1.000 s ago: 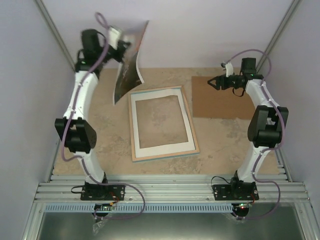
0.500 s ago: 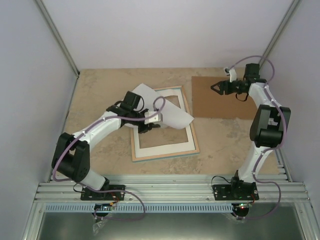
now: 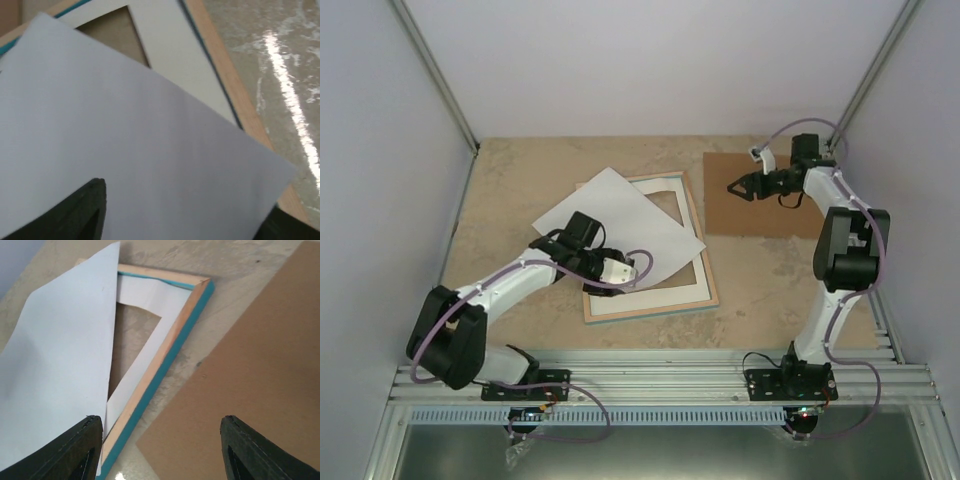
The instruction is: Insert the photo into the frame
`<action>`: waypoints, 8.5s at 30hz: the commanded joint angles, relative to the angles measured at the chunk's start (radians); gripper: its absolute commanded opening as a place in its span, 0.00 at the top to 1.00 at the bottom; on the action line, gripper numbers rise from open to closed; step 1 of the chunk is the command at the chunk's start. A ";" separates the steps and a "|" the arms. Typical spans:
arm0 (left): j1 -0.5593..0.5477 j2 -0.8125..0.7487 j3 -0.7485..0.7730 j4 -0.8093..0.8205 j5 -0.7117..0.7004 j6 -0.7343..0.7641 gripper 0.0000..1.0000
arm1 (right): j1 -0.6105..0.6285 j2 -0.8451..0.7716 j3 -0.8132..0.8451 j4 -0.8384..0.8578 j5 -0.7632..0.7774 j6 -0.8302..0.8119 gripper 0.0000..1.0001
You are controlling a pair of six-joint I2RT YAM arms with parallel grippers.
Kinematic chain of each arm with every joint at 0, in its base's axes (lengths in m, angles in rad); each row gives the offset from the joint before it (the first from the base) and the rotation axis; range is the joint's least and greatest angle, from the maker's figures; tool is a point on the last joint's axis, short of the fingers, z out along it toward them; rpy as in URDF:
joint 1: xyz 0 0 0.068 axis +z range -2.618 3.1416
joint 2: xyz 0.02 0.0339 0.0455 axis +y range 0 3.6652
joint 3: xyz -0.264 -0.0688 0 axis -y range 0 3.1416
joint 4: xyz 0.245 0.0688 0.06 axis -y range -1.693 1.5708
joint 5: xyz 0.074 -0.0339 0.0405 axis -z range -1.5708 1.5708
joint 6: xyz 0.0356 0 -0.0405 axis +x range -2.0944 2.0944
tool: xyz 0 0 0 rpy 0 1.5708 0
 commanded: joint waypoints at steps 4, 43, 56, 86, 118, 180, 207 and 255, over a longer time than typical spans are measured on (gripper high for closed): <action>0.167 -0.102 0.061 0.047 -0.028 -0.460 0.25 | 0.092 -0.040 -0.040 0.014 0.009 -0.044 0.35; 0.690 0.216 0.026 0.422 0.124 -1.695 0.09 | 0.240 0.061 0.076 0.094 0.015 0.094 0.32; 0.690 0.491 0.152 0.485 0.165 -1.701 0.32 | 0.321 0.266 0.229 0.110 -0.002 0.282 0.32; 0.689 0.537 0.159 0.476 0.165 -1.642 0.49 | 0.434 0.452 0.389 0.127 0.056 0.480 0.37; 0.602 0.320 0.173 0.344 0.282 -1.578 1.00 | 0.351 0.184 0.131 0.144 -0.237 0.501 1.00; 0.421 0.282 0.307 0.032 -0.223 -1.317 0.29 | 0.225 0.056 -0.025 -0.191 -0.103 0.027 0.78; 0.601 0.442 0.406 0.097 -0.108 -1.342 0.33 | 0.352 0.311 0.091 -0.250 -0.152 0.039 0.24; -0.025 0.718 0.624 0.169 -0.358 -1.096 0.33 | 0.122 0.317 0.033 -0.337 0.257 0.017 0.29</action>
